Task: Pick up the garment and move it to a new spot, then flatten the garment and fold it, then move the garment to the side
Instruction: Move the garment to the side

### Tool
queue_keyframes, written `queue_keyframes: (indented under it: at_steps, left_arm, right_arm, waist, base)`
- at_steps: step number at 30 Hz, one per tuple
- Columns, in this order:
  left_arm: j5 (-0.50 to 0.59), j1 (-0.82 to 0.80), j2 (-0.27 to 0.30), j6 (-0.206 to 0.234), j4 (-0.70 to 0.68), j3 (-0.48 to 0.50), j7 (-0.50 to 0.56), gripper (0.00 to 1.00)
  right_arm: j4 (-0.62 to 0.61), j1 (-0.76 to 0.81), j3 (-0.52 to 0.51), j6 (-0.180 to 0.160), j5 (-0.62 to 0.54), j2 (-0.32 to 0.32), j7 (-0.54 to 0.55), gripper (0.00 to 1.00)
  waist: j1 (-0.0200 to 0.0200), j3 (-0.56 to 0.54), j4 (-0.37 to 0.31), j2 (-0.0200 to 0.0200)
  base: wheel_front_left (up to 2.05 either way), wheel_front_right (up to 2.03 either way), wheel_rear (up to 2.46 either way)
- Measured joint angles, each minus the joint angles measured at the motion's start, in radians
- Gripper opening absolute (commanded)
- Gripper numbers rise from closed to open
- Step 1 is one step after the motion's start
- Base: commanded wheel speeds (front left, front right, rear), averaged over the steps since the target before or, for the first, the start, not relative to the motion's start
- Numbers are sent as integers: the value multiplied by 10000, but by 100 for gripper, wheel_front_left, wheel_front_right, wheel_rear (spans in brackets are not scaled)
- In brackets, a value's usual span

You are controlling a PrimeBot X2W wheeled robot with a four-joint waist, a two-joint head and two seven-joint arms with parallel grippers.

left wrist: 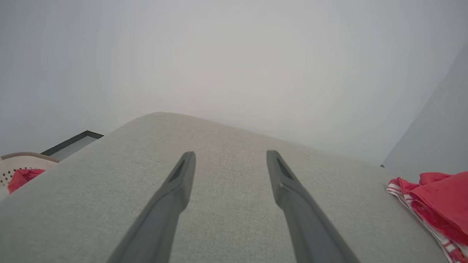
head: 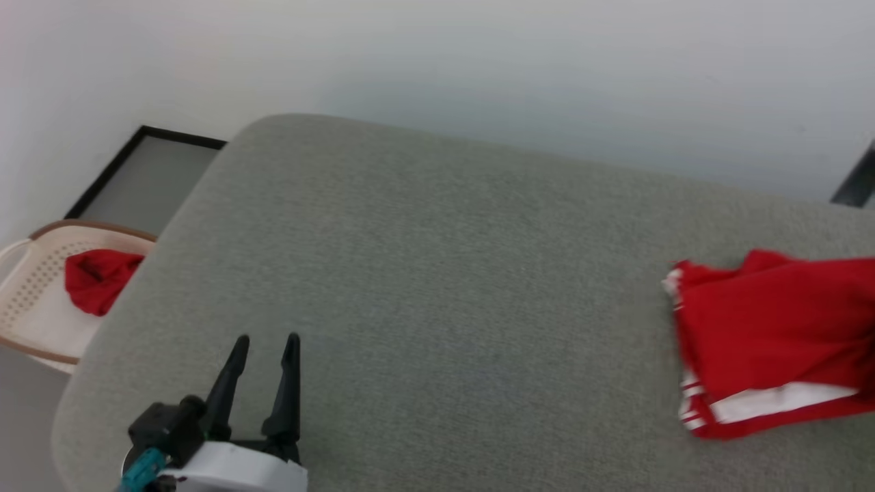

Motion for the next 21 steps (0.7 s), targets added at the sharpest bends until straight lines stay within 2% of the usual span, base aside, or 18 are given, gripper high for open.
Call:
queue_keyframes:
  at_steps: [9,21]
  left_arm:
    - [-6,-591,-56,0,-165,-205,-2,100]
    - [-25,-1105,-25,0,-213,-566,0,100]
  right_arm:
    - [130,-923,140,0,-50,-1601,-431,0]
    - [1375,-2125,717,0,-901,-3145,-1776,0]
  waist:
    - [0,752,-495,0]
    - [0,1734,-729,0]
  base:
    - [0,0,0]
    - [0,0,0]
